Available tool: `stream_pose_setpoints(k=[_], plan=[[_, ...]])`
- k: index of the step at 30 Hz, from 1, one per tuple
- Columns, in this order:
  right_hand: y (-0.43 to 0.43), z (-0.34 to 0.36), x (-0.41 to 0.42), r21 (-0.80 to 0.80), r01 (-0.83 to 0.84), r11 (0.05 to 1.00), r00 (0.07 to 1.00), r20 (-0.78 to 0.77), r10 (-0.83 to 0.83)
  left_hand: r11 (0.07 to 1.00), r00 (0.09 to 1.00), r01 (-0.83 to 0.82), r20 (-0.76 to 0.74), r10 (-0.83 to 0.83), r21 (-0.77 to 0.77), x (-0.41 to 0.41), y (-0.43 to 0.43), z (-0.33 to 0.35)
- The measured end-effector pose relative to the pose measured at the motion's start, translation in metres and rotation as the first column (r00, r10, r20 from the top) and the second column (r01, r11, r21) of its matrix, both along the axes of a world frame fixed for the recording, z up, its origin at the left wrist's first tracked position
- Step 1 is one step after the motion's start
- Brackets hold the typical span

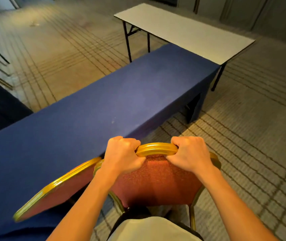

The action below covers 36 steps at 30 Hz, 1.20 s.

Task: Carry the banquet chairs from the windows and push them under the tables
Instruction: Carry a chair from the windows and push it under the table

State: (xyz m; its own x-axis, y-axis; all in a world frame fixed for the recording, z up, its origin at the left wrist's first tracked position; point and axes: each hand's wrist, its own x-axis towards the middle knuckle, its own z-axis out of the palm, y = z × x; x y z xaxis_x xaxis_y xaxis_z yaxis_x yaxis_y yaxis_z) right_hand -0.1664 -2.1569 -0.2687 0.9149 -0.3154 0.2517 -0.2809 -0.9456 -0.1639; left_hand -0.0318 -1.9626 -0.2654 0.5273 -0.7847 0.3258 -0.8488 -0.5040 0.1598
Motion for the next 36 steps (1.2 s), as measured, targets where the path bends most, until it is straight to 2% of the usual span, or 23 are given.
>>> stream_pose_setpoints(k=[9,13,19,25,30,33,36], plan=[[-0.037,-0.009,0.142,-0.059,-0.300,0.952,0.954,-0.018,0.300,0.959,0.957,-0.278,-0.066,0.281,0.056,0.081,-0.009,-0.020],[-0.052,-0.022,0.208,-0.047,-0.347,0.937,0.938,0.009,0.347,0.936,0.930,-0.353,-0.111,0.351,0.004,0.129,-0.021,-0.033],[-0.060,-0.029,0.265,0.019,-0.410,0.912,0.911,0.048,0.409,0.918,0.907,-0.396,-0.142,0.395,0.027,0.176,-0.026,-0.037],[-0.066,-0.032,0.305,0.008,-0.458,0.889,0.888,0.040,0.458,0.902,0.893,-0.432,-0.140,0.427,-0.007,0.205,-0.027,-0.037],[-0.066,-0.037,0.322,0.060,-0.524,0.850,0.852,0.037,0.523,0.880,0.870,-0.475,-0.161,0.467,-0.013,0.208,-0.027,-0.045],[-0.073,-0.051,0.325,0.077,-0.556,0.828,0.831,0.031,0.555,0.862,0.845,-0.507,-0.191,0.499,0.008,0.203,-0.036,-0.053],[-0.096,-0.060,0.323,0.113,-0.520,0.846,0.852,0.008,0.523,0.858,0.837,-0.510,-0.195,0.511,0.056,0.200,-0.062,-0.057]])
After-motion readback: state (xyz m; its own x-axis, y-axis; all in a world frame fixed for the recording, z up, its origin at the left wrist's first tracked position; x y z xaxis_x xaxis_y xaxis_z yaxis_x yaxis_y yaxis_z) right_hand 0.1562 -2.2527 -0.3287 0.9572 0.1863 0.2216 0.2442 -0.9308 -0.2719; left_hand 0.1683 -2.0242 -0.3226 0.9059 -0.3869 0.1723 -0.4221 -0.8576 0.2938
